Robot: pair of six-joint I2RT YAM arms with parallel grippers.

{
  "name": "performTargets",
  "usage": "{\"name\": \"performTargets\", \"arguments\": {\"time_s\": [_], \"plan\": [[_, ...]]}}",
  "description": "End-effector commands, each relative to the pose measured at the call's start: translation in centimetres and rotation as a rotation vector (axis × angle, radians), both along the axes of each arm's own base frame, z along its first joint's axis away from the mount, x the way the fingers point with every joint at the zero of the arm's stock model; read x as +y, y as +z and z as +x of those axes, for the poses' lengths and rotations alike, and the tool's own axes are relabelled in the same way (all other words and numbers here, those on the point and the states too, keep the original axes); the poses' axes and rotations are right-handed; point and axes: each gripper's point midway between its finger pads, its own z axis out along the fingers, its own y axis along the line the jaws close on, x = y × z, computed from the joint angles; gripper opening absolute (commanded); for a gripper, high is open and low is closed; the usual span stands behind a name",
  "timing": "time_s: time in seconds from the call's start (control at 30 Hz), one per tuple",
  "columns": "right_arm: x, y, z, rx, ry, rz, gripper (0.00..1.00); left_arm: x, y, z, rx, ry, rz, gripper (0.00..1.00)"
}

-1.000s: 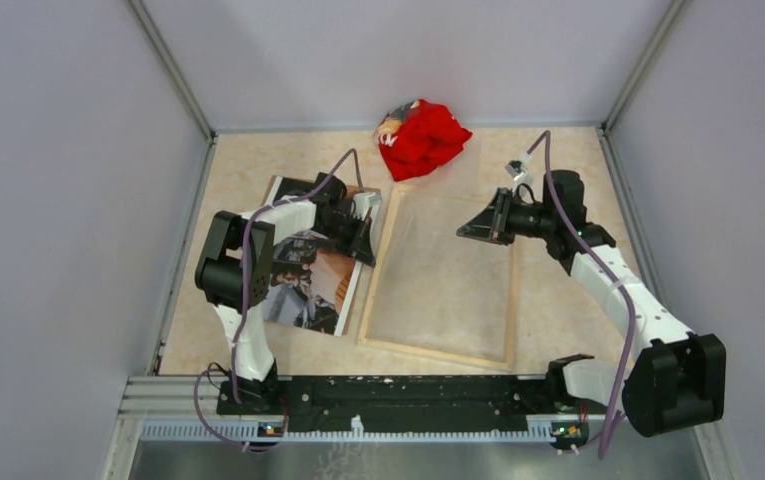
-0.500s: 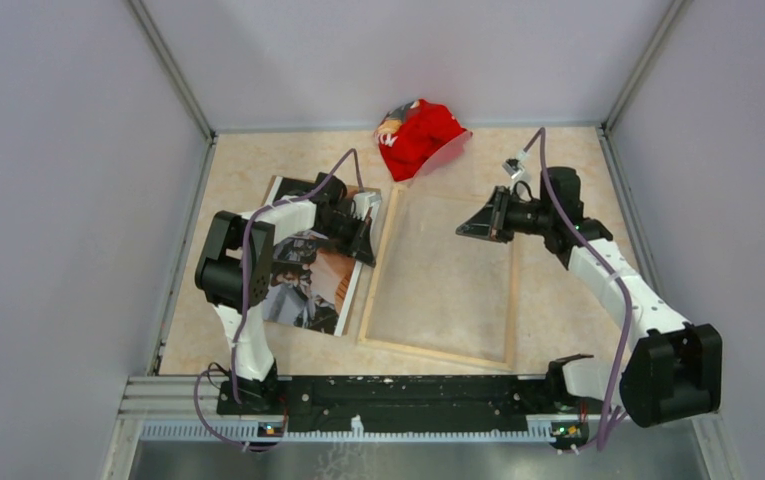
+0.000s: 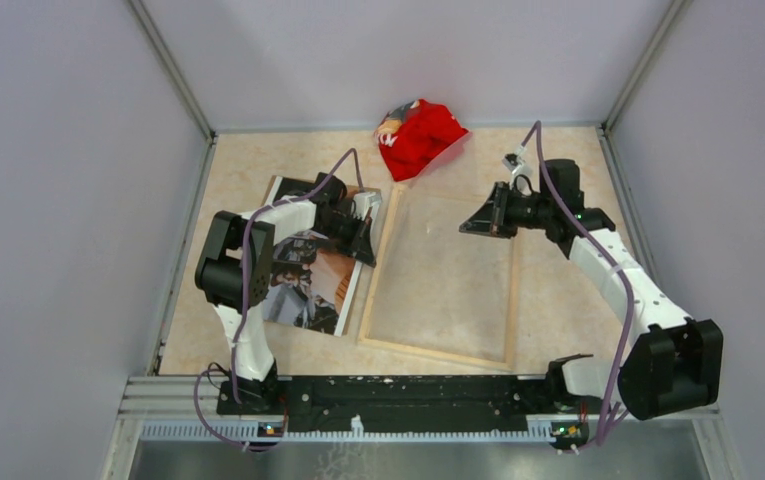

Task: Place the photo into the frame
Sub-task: Place the photo frame item in the photo frame.

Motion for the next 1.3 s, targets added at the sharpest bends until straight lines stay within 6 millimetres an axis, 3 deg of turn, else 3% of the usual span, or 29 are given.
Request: {"name": "performTargets", "arguments": {"time_s": [0.0,0.33,0.57,0.77,1.27], "plan": [[0.2,1.6,0.2,-0.078,0.031,-0.026,0.00,-0.3,1.3,0.4,-0.038,-0.008,-0.040,0.00],[0.4,3.2,1.4,-0.132,0.043,-0.030,0.00,-0.4,1.4,0.3,-0.037,-0.011,-0.042,0.00],[1.1,1.9,1.1,-0.091,0.033,0.013,0.00,-0.2,0.8,-0.1,-0.025,-0.013,-0.035,0.00],[1.3,1.1,1.6,0.004,-0.077,0.102,0.00,-0.1,0.7,-0.2,-0.026,-0.015,-0.031,0.00],[0.9,2.2,2.5,0.117,-0.284,0.198,0.00,0.5,0.1,-1.2,-0.014,-0.016,-0.044,0.00]]}}
